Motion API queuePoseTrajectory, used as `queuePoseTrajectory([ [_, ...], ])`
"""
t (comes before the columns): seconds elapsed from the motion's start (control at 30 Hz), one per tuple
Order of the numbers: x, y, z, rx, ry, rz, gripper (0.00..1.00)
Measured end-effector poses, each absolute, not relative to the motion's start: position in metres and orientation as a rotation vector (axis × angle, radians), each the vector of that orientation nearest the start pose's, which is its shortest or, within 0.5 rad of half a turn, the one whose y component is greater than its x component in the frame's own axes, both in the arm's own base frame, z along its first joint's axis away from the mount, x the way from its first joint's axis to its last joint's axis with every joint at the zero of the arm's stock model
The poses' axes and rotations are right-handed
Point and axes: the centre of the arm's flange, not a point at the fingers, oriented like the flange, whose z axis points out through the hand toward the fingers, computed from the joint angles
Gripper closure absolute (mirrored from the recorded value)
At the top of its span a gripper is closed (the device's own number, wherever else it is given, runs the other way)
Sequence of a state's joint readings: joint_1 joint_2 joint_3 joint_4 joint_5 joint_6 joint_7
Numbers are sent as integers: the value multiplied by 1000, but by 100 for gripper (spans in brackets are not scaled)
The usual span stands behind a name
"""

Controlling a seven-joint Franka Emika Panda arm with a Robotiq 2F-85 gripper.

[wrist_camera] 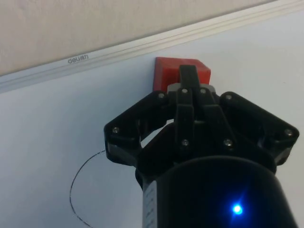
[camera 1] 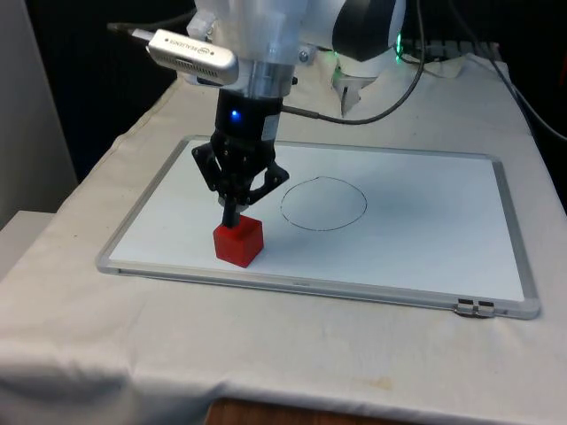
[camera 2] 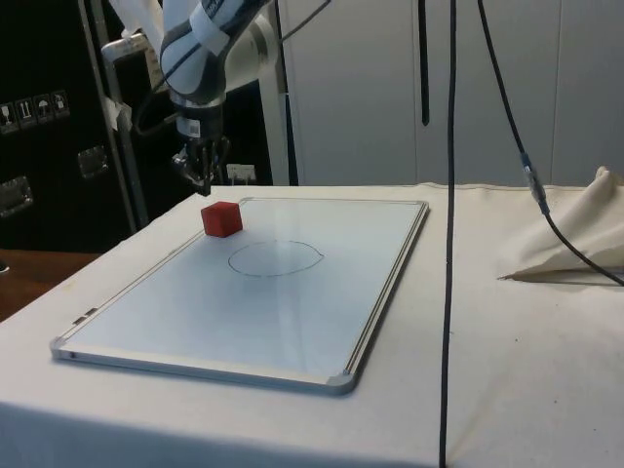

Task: Push the cube into the marked area.

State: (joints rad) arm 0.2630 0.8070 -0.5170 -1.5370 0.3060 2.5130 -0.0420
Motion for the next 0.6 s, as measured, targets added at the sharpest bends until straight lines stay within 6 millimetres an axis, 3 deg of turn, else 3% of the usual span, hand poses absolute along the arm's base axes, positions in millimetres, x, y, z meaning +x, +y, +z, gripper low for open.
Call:
queuePoseTrajectory([
  [0.27,723,-116,228,-3265,495,-472,100],
  [0.6,726,-117,224,-3267,577,-517,100],
])
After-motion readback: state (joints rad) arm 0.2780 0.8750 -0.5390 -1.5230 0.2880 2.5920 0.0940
